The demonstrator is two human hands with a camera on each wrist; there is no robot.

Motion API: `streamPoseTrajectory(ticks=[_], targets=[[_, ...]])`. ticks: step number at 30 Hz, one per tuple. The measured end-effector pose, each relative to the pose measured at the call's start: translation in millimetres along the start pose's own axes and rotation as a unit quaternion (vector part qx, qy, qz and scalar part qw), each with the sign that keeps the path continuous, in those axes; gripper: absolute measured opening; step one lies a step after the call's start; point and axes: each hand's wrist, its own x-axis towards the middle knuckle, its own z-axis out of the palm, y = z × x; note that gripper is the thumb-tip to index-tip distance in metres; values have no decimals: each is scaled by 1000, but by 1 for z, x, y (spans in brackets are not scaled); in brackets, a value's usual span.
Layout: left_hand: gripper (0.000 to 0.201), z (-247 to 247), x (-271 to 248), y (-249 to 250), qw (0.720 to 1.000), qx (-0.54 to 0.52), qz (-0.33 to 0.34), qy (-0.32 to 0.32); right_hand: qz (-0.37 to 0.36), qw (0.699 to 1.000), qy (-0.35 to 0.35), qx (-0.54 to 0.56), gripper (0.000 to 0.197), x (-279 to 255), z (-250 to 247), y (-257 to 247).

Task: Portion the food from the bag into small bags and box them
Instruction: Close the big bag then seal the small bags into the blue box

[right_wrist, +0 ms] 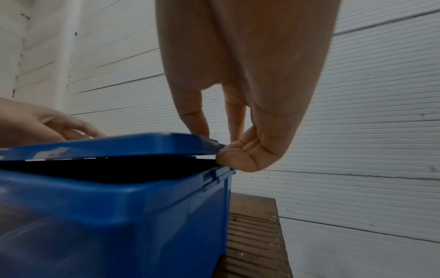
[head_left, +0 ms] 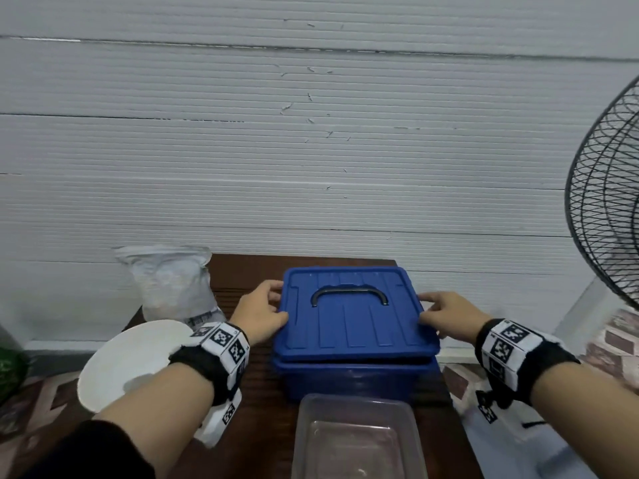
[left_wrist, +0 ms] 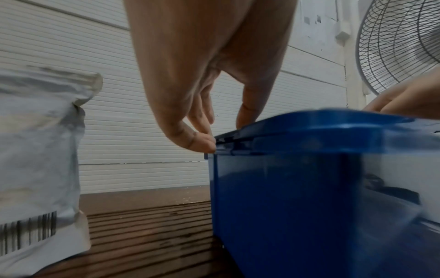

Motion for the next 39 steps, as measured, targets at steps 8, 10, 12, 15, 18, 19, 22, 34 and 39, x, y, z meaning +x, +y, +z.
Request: streamPoseTrajectory(ticks=[8,10,12,15,18,19,22,34,39], targets=[[58,7,-20,-4,1000,-10,-24,4,0,999,8,35,44,-24,20,6],[59,8,-21,-7,999,-13,-40,8,3,999,1,40,43,-25,23,6],[60,8,-20,-8,998,-13,-52,12,6,999,4,47,42,-23,25,6],[60,10,-17,-9,998,-24,-59,9,10,998,24,50,46,-21,30,5],[58,11,-13,-11,998,-31,-61,8,14,998,24,59,49,-20,32,2],[57,11,-12,-11,997,-35,-62,10,12,998,25,62,49,-19,32,1],[55,10,-5,-11,996,-56,-59,19,6,998,31,62,48,-14,30,-4],[48,-1,47,-12,993,-81,-48,65,15,988,113,101,48,33,38,-31],[46,-4,66,-9,992,-84,-45,77,18,986,133,104,49,50,38,-42]])
